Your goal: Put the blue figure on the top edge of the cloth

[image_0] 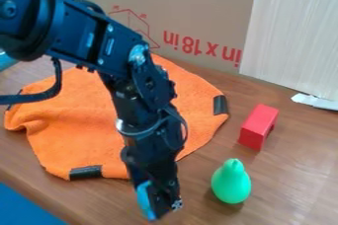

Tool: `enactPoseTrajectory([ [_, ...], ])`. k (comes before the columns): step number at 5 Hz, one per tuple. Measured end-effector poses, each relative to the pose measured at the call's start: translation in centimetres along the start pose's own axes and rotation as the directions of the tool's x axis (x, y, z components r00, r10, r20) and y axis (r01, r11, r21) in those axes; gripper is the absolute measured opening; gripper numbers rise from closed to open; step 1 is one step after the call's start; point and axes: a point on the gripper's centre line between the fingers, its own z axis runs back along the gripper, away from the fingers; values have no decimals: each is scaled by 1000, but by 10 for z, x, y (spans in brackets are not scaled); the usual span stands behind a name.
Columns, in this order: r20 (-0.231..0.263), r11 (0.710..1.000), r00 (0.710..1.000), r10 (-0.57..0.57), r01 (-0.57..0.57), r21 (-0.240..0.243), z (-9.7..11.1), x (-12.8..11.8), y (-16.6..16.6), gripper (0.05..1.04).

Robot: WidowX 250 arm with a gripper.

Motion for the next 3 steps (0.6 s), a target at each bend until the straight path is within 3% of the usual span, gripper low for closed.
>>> enactPoseTrajectory([
  [1, 1, 999, 1000, 20, -20, -33, 10, -2, -3, 1009],
  [2, 61, 997, 997, 51, -48, -56, 34, -2, 0, 1005],
  [3, 152, 997, 985, 78, -76, -17, 75, -5, 15, 1001],
])
